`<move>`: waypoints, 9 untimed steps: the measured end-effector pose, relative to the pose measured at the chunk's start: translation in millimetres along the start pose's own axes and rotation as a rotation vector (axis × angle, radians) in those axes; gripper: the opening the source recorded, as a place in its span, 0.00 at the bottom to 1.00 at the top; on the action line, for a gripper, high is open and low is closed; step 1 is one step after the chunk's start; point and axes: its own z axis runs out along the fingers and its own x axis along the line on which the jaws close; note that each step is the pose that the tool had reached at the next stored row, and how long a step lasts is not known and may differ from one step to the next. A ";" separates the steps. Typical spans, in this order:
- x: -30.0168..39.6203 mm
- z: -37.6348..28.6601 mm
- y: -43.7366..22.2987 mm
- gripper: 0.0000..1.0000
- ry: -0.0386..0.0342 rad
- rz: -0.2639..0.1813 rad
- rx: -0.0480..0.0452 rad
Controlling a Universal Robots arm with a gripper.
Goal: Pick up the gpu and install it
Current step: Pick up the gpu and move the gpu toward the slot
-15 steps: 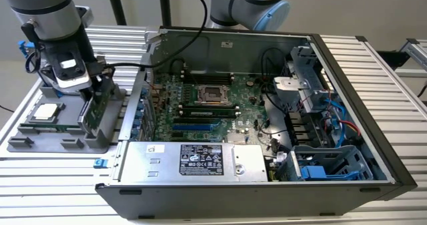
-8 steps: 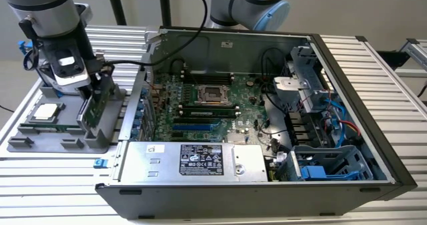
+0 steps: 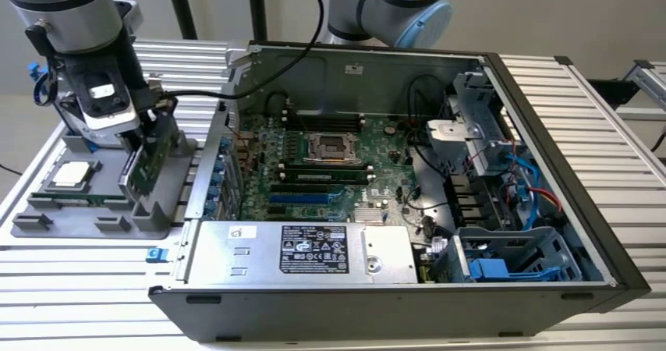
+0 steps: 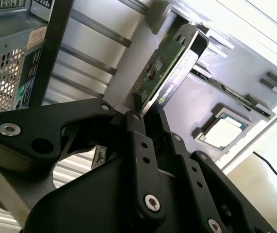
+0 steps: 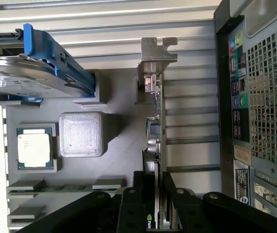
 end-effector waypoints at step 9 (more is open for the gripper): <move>0.0 -2.6 0.1 0.00 -0.0006 0.000 -0.0121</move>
